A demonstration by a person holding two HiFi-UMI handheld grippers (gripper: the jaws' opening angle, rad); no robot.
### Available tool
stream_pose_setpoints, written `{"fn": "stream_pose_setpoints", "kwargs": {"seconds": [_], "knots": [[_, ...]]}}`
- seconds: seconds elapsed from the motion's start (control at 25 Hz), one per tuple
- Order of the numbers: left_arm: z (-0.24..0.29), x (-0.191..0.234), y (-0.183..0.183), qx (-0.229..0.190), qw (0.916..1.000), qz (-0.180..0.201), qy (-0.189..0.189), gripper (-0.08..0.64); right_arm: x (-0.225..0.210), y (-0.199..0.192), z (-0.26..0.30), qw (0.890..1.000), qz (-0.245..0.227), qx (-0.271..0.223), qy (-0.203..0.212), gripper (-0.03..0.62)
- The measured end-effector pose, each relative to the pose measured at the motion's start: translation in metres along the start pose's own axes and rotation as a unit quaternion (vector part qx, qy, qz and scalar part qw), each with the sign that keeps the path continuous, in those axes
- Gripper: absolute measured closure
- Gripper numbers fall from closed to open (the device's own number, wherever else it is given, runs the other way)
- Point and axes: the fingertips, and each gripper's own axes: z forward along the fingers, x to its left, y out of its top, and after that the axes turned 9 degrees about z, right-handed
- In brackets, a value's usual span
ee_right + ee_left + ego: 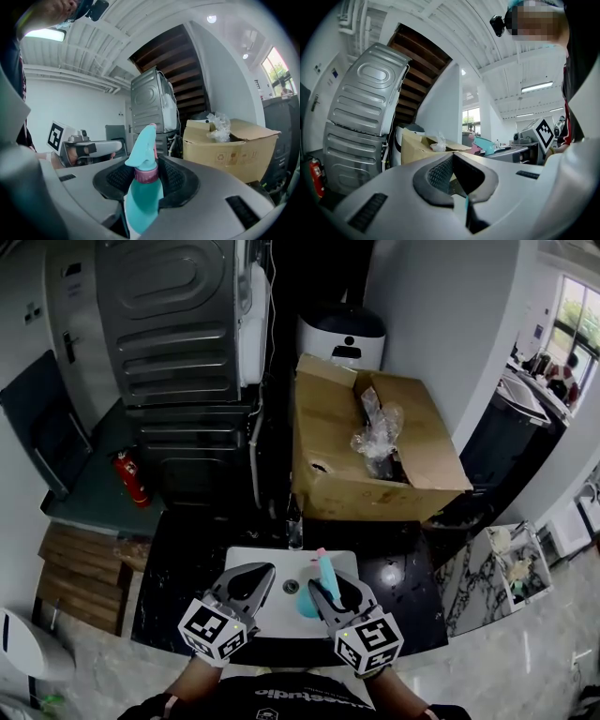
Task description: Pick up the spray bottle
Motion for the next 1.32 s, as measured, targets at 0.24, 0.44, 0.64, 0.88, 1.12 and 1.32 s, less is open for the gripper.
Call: {"fn": "stream_pose_setpoints", "kwargs": {"seconds": [0.24, 0.44, 0.64, 0.88, 1.12, 1.32], "knots": [[-0.001, 0.004, -0.002, 0.001, 1.0000, -0.001, 0.007, 0.545, -0.003, 0.002, -0.002, 1.000, -0.011, 0.000, -0.007, 0.413], [0.002, 0.003, -0.003, 0.000, 1.0000, -0.005, 0.005, 0.545, -0.006, 0.001, -0.005, 1.000, -0.019, 0.005, -0.013, 0.413], [0.002, -0.002, -0.002, -0.002, 1.0000, -0.007, 0.000, 0.545, -0.005, -0.001, -0.008, 1.000, -0.018, 0.006, -0.014, 0.413], [0.003, -0.005, -0.001, -0.005, 1.0000, -0.005, -0.002, 0.545, -0.005, -0.001, -0.012, 1.000, -0.022, 0.003, -0.014, 0.413], [0.006, -0.006, -0.001, -0.003, 1.0000, -0.006, -0.003, 0.545, -0.009, 0.001, -0.014, 1.000, -0.021, 0.003, -0.017, 0.413], [0.006, -0.003, -0.003, -0.003, 0.9999, -0.010, 0.004, 0.545, -0.011, -0.002, -0.014, 1.000, -0.019, 0.005, -0.016, 0.413]]}}
